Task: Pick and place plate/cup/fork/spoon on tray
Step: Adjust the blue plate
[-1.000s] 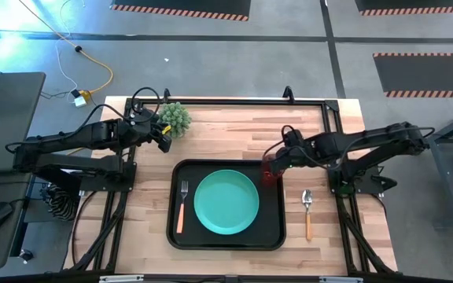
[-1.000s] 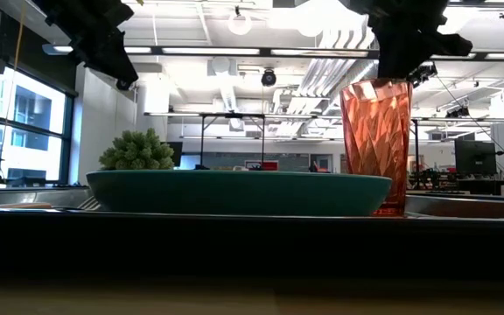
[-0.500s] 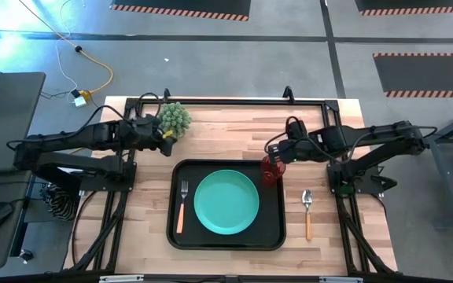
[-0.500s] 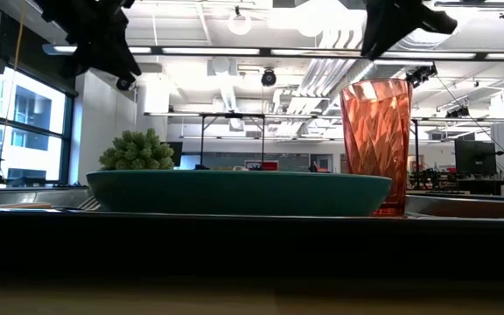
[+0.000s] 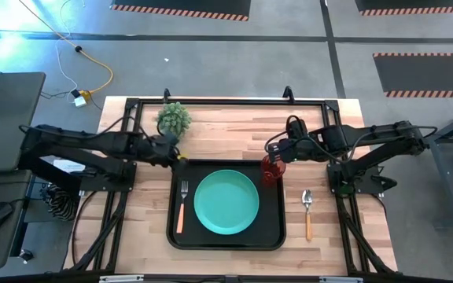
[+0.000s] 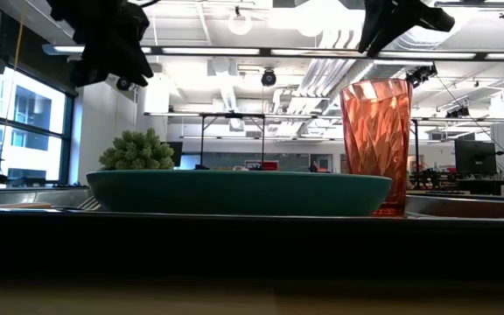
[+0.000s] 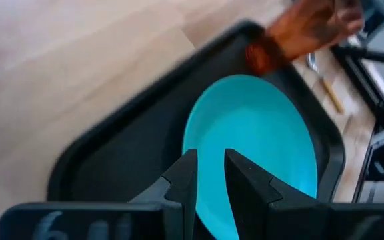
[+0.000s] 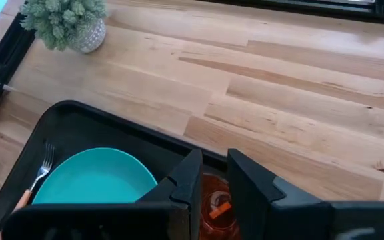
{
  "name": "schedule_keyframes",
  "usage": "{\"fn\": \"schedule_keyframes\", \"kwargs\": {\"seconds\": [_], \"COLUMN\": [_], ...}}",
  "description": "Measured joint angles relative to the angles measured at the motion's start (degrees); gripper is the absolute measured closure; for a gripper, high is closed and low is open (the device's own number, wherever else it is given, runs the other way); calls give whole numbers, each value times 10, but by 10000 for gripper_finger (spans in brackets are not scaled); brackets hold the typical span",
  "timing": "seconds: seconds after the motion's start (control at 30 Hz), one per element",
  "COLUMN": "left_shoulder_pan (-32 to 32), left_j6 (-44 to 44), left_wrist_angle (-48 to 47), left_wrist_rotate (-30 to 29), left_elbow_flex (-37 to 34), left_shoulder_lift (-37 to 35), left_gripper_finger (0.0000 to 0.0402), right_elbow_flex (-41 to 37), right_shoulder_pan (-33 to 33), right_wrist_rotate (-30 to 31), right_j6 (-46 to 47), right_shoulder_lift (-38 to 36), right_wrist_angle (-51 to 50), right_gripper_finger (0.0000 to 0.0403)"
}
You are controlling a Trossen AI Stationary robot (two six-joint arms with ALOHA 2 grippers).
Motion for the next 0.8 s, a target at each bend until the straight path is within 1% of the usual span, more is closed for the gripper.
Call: {"fn": "schedule_keyframes", "kwargs": {"seconds": [0.17, 0.37, 0.67, 0.8], "left_shoulder_pan": [-25, -43, -48, -48], "left_j6": [-39, -78, -109, -122], "left_wrist_angle": [6, 25, 37, 39], "left_wrist_rotate": [-3, -30, -35, -35], "left_elbow_flex": [0, 0, 0, 0], "left_shoulder_lift": [34, 80, 157, 186], "left_gripper_finger": [337, 337, 337, 337], "right_elbow_flex": [0, 0, 0, 0], "right_shoulder_pan": [0, 0, 0, 0], "right_wrist_rotate": [-1, -3, -5, -5], "right_j6": [0, 0, -1, -23], "right_shoulder_lift": [0, 0, 0, 0], "right_wrist_angle": [0, -2, -3, -3], "right_gripper_finger": [340, 340, 340, 340]}}
